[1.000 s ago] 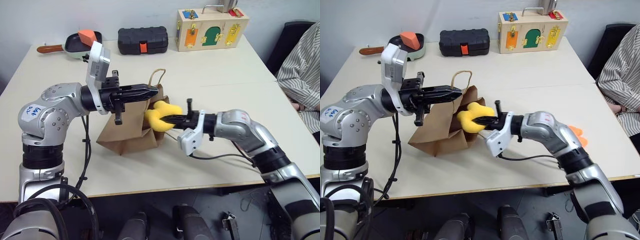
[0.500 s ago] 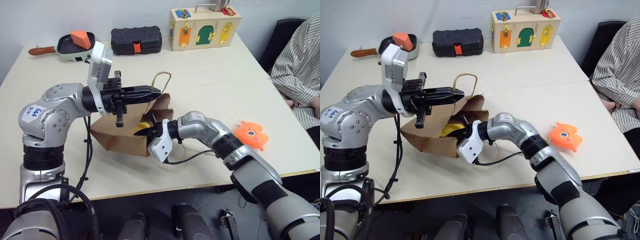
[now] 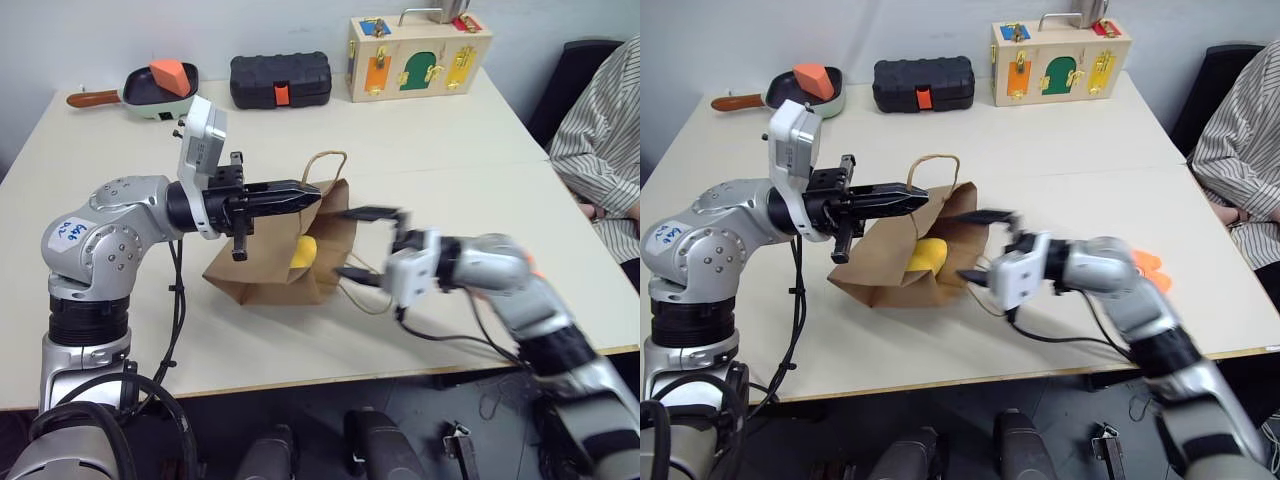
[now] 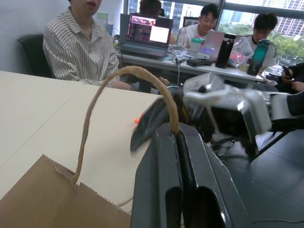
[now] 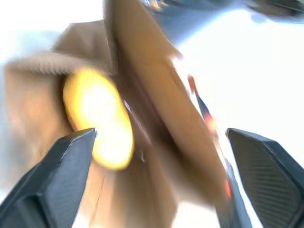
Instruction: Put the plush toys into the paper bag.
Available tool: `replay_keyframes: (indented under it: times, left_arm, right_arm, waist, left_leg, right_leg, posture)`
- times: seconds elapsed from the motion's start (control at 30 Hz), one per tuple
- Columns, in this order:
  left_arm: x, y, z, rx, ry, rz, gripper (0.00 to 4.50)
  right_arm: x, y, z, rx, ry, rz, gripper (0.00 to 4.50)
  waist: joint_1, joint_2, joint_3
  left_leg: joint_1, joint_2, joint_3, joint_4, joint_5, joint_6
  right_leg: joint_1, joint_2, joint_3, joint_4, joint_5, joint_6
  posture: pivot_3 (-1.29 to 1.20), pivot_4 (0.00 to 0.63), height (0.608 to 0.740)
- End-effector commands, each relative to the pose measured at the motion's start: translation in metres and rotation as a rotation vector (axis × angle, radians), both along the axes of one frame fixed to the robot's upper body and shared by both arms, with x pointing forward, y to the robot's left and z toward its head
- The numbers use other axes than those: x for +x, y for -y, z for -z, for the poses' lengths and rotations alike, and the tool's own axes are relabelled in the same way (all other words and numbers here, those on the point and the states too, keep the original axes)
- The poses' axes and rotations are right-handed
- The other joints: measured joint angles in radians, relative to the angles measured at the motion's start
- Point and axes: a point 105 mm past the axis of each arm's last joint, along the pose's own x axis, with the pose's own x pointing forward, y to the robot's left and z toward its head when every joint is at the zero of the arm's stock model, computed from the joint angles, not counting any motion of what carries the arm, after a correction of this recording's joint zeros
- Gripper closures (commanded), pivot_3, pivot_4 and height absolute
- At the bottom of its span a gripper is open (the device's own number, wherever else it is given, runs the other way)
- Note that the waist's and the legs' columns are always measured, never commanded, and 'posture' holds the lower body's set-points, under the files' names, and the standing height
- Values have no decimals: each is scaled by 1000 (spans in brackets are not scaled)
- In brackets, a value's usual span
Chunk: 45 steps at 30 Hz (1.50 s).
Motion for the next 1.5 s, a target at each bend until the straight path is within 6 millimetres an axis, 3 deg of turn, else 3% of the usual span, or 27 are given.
replay_keyframes:
  times: [0.03, 0.13, 0.2, 0.33, 0.47, 0.63, 0.83, 0.87, 0.97, 1.0, 1.1, 1.3, 1.5]
  left_arm:
    - [-6, 0, -6, -10, 30, 35, 4500]
    - [-6, 1, -8, -17, 32, 42, 4500]
    - [-5, 1, -8, -20, 36, 43, 4500]
    - [-3, 4, -9, -24, 42, 47, 4500]
    - [-2, 5, -11, -30, 51, 52, 4500]
    - [-1, 3, -15, -33, 62, 45, 4500]
    - [1, -2, -17, -32, 66, 21, 4500]
    - [1, -3, -17, -33, 66, 19, 4500]
    - [2, -4, -17, -35, 61, 12, 4500]
    - [2, -5, -16, -34, 60, 11, 4500]
    - [1, -4, -18, -35, 60, 12, 4500]
    - [2, -2, -21, -31, 65, 19, 4500]
    - [-2, 0, -21, -26, 68, 32, 4500]
  right_arm:
    - [-8, 66, -8, -38, -52, 294, 25]
    - [-23, 122, 13, -112, -164, 557, 25]
    - [-32, 143, 25, -127, -233, 663, 25]
    - [-37, 172, 51, -182, -310, 825, 25]
    - [-22, 188, 68, -223, -297, 889, 25]
    - [-8, 200, 96, -324, -334, 915, 1200]
    - [-5, 193, 90, -250, -326, 877, 3252]
    - [-3, 189, 82, -224, -304, 860, 3558]
    - [1, 144, 44, -99, -205, 640, 4293]
    - [-1, 128, 35, -75, -183, 560, 4409]
    - [-4, 57, 13, -113, -89, 245, 4413]
    - [5, -22, 15, -202, -5, -74, 4413]
    - [19, -80, 13, -229, 40, -249, 4413]
  waist:
    - [17, 0, 0]
    - [37, 0, 0]
    - [45, 0, 0]
    - [44, 0, 0]
    - [43, 0, 0]
    - [41, 0, 0]
    - [42, 0, 0]
    - [42, 0, 0]
    - [30, 0, 0]
    - [25, 0, 0]
    - [14, 0, 0]
    - [11, -1, 0]
    - [8, -1, 1]
  left_leg:
    - [0, 0, 0, 0, 0, 0]
    - [0, -1, 0, 0, 0, 1]
    - [1, -1, 1, 1, -1, 2]
    - [3, -1, 4, 0, -1, 2]
    - [4, -1, 5, 1, -1, 2]
    - [3, -1, 5, 0, -1, 2]
    - [3, -1, 5, 1, -1, 2]
    - [3, -1, 4, 1, -1, 2]
    - [3, -1, 5, 1, -1, 2]
    - [3, -1, 5, 1, -1, 2]
    - [4, 0, 4, -1, 0, 1]
    - [3, 0, 1, 0, 0, 0]
    - [1, -1, 1, 1, 0, 0]
  right_leg:
    - [0, 0, 0, -1, 0, 0]
    - [3, 0, 1, -3, 0, 0]
    - [3, 0, 2, -3, 0, 0]
    - [3, 0, 4, -3, 0, 0]
    - [3, 0, 5, -3, 0, 0]
    - [2, 0, 4, -3, 0, 0]
    - [2, 0, 4, -4, 0, 0]
    - [2, 0, 4, -3, 0, 0]
    - [2, 0, 4, -3, 0, 0]
    - [2, 0, 4, -3, 0, 0]
    - [0, 1, 4, -2, 0, 0]
    - [1, 1, 2, -4, 0, 0]
    - [0, 0, 1, -4, 0, 0]
  posture:
    - [0, 150, 740]
    - [0, 150, 740]
    - [0, 150, 740]
    - [0, 150, 740]
    - [0, 150, 740]
    - [0, 150, 740]
    - [0, 150, 740]
    - [0, 150, 740]
    - [0, 150, 740]
    - [0, 150, 740]
    - [0, 150, 740]
    - [0, 150, 740]
    - [0, 150, 740]
